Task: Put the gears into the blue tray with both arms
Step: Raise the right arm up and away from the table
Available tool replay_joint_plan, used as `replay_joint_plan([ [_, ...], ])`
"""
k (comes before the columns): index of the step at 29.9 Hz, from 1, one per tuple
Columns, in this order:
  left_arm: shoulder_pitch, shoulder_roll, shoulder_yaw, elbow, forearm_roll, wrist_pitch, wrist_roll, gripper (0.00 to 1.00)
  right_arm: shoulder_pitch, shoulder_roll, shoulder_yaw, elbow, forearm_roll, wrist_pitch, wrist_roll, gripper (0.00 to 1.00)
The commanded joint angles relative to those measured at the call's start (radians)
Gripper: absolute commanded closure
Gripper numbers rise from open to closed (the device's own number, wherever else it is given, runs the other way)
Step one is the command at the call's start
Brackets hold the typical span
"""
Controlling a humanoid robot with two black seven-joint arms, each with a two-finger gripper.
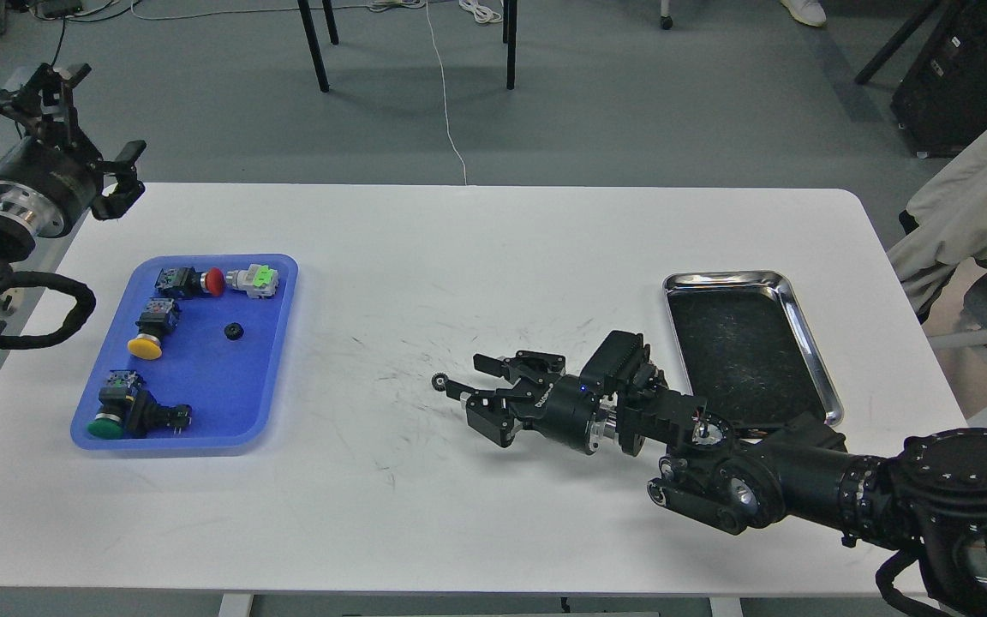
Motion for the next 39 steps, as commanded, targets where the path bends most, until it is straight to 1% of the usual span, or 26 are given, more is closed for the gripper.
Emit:
replay_joint_plan([
  [1, 0.000, 0.001, 0.000, 0.000, 0.000, 0.009, -0.006, 0.01, 0.021, 0.000, 0.070, 0.000, 0.015, 0.000, 0.000, 0.39],
  [4, 0.002, 0.001, -0.001, 0.002, 0.000, 0.012, -0.006, 0.01, 0.043, 0.000, 0.124, -0.001, 0.070, 0.000, 0.000, 0.37],
  [7, 0.002, 0.000, 0.000, 0.003, 0.011, 0.026, -0.006, 0.01, 0.078, 0.000, 0.183, 0.003, 0.193, 0.000, 0.000, 0.36],
  [12, 0.006, 0.000, -0.015, -0.001, 0.012, 0.015, -0.006, 0.01, 0.110, -0.006, 0.200, 0.018, 0.391, 0.000, 0.000, 0.34],
  [14, 0.008, 0.000, -0.031, -0.003, 0.011, 0.015, -0.008, 0.01, 0.115, -0.041, 0.202, 0.016, 0.454, 0.000, 0.000, 0.34],
  [15, 0.008, 0.000, -0.041, -0.003, 0.011, 0.015, -0.008, 0.01, 0.115, -0.055, 0.204, 0.016, 0.478, 0.000, 0.000, 0.32],
  [19, 0.008, 0.000, -0.084, -0.012, 0.011, 0.018, -0.011, 0.01, 0.136, -0.119, 0.260, 0.019, 0.661, 0.000, 0.000, 0.14],
  [21, 0.009, 0.000, -0.084, -0.015, 0.009, 0.015, -0.011, 0.01, 0.147, -0.146, 0.270, 0.019, 0.765, 0.000, 0.000, 0.07],
  [24, 0.014, -0.006, -0.084, -0.015, 0.009, 0.013, -0.024, 0.01, 0.173, -0.184, 0.271, 0.019, 0.902, 0.000, 0.000, 0.06],
  [28, 0.037, -0.035, -0.086, -0.023, 0.006, 0.021, -0.070, 0.01, 0.175, -0.254, 0.277, 0.042, 1.015, 0.022, 0.000, 0.06],
  [30, 0.046, -0.064, -0.086, -0.031, 0.000, 0.027, -0.074, 0.01, 0.173, -0.305, 0.286, 0.067, 1.084, 0.039, 0.000, 0.06],
  [31, 0.046, -0.071, -0.087, -0.031, 0.000, 0.013, -0.072, 0.01, 0.173, -0.327, 0.286, 0.075, 1.115, 0.053, 0.000, 0.06],
  [34, 0.055, -0.092, -0.095, -0.032, 0.003, -0.019, -0.049, 0.01, 0.169, -0.391, 0.286, 0.108, 1.199, 0.108, 0.000, 0.06],
  [35, 0.063, -0.113, -0.095, -0.031, 0.003, -0.023, -0.034, 0.01, 0.167, -0.417, 0.288, 0.113, 1.215, 0.125, 0.000, 0.06],
  [36, 0.069, -0.133, -0.095, -0.029, 0.003, -0.019, -0.015, 0.01, 0.164, -0.438, 0.288, 0.115, 1.221, 0.142, 0.000, 0.06],
  [37, 0.078, -0.146, -0.092, -0.029, 0.003, -0.016, 0.012, 0.01, 0.163, -0.458, 0.289, 0.116, 1.226, 0.159, 0.000, 0.06],
  [39, 0.083, -0.147, -0.083, -0.038, 0.006, -0.011, 0.054, 0.01, 0.160, -0.486, 0.300, 0.115, 1.226, 0.185, 0.000, 0.06],
])
